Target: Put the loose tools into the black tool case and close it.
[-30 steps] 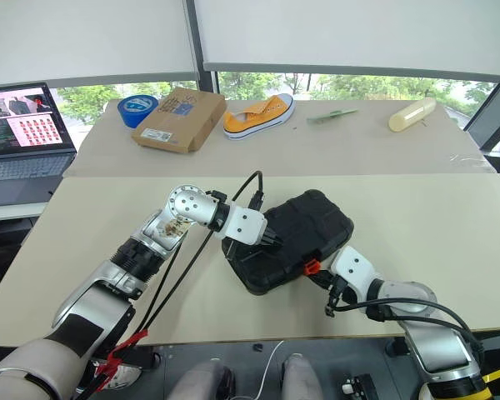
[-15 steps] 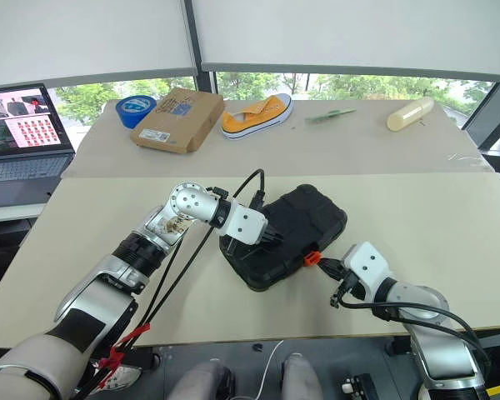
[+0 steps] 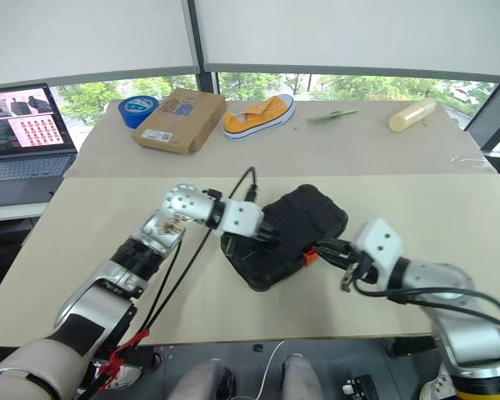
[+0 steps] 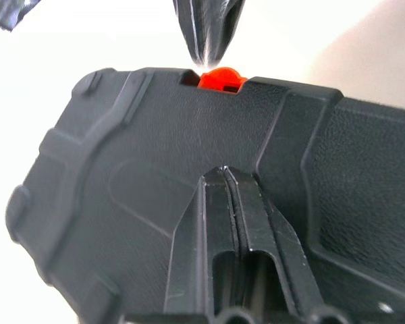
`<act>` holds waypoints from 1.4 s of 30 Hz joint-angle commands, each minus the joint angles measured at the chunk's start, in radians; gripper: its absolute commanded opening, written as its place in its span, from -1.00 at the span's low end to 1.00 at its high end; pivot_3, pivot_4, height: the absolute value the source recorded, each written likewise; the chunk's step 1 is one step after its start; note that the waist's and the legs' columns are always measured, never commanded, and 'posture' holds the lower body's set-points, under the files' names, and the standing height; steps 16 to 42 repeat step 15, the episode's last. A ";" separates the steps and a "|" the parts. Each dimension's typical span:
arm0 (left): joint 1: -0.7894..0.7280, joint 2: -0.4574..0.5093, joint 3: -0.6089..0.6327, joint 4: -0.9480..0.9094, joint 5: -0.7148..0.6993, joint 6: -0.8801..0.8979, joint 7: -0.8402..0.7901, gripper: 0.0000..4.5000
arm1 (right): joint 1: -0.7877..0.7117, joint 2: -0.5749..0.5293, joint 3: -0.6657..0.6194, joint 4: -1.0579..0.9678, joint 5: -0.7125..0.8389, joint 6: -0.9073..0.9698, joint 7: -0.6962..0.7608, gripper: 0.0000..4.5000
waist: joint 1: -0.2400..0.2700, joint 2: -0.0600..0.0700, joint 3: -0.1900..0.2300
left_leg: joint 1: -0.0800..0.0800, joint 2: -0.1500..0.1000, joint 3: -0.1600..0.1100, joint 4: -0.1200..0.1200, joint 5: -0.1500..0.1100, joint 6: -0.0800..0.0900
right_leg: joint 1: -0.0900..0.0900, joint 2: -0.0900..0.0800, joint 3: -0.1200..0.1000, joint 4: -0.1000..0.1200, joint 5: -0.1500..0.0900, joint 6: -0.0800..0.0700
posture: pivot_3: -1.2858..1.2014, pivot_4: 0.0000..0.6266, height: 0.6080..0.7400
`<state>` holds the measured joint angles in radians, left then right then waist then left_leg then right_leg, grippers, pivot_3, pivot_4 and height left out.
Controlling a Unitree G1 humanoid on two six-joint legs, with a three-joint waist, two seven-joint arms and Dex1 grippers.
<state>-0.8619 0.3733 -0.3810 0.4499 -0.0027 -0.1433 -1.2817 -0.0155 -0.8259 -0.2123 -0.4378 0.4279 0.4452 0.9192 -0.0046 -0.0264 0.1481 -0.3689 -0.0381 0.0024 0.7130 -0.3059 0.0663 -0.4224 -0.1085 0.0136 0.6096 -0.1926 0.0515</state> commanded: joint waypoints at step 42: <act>0.745 0.697 0.809 -0.775 -0.658 0.950 -0.148 0.96 | -0.150 -0.399 -0.191 0.430 0.260 0.192 0.557 0.99 | 0.010 0.007 0.016 | -0.001 0.001 -0.001 -0.003 -0.002 -0.003 | -0.002 -0.006 -0.003 -0.001 -0.003 -0.001 | 0.03 -0.52 0.92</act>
